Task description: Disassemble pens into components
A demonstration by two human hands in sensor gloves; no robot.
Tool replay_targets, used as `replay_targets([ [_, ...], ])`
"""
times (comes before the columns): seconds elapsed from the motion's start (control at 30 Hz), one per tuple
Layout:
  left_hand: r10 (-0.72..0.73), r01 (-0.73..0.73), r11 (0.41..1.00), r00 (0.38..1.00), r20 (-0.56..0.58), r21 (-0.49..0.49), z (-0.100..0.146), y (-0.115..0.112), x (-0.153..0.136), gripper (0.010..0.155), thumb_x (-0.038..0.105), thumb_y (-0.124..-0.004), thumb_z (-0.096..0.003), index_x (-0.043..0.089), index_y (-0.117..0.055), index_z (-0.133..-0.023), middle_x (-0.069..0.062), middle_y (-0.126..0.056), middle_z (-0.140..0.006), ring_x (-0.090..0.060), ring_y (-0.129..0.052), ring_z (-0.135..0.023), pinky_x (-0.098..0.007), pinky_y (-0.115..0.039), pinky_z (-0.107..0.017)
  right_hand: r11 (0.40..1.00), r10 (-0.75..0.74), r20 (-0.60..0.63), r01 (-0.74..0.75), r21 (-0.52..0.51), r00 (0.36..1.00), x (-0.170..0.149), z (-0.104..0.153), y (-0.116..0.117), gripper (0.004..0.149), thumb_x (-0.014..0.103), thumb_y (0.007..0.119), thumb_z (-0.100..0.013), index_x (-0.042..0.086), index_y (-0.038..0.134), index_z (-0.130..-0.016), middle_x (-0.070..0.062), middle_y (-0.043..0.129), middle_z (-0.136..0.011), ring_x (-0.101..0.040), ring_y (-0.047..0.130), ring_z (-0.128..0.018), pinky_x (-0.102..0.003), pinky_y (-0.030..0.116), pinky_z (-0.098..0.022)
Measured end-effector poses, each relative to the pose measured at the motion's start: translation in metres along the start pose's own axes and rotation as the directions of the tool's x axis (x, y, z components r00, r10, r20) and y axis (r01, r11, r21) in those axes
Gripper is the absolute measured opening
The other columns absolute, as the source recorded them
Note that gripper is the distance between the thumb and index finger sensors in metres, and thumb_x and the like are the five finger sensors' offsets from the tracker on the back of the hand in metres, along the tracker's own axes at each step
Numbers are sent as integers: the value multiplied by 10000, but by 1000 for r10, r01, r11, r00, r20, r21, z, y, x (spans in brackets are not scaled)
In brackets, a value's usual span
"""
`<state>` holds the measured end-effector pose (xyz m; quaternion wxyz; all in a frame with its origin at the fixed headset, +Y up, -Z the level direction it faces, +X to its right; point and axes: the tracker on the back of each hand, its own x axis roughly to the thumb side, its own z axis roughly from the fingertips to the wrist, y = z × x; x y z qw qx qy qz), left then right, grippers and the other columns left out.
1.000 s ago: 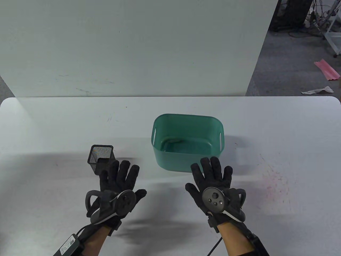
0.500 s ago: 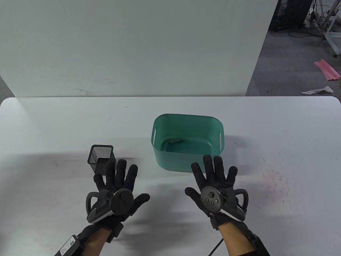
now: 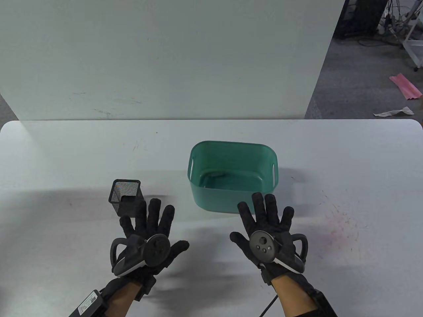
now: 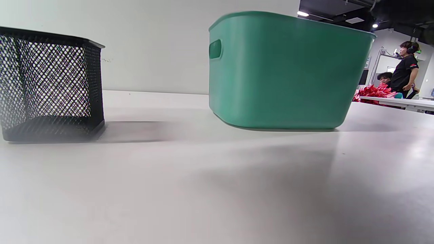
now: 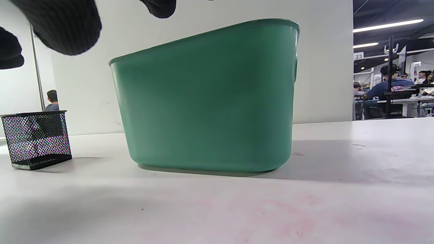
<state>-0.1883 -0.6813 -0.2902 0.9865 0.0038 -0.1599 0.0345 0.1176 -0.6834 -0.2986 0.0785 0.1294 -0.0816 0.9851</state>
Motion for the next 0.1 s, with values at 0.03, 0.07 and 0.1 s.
replay_targets([
  [0.03,-2,2,1000,1000,-1,-1,0,0,0,943,807,-434,-485,262,-25,-1138,-255,22,-1230,-647,21,-1088,-892,-158,-575,1000,5,0,-5,3,1000,1,0,0,774,701,596,-583,362,204,-1158,-75,27,-1236,-369,-34,-1079,-745,49,-645],
  [0.07,-2,2,1000,1000,-1,-2,0,0,0,942,806,-435,-485,263,-28,-1138,-254,20,-1230,-645,19,-1089,-891,-159,-577,1000,7,-1,-7,5,1000,1,0,0,773,701,595,-584,360,206,-1158,-76,30,-1237,-372,-32,-1078,-744,50,-646],
  [0.1,-4,4,1000,1000,-4,-3,0,0,0,941,805,-435,-486,262,-29,-1139,-256,19,-1230,-643,18,-1091,-890,-160,-579,1000,8,-2,-8,4,1000,1,0,0,773,700,596,-584,360,207,-1159,-76,32,-1237,-374,-30,-1079,-745,51,-646],
])
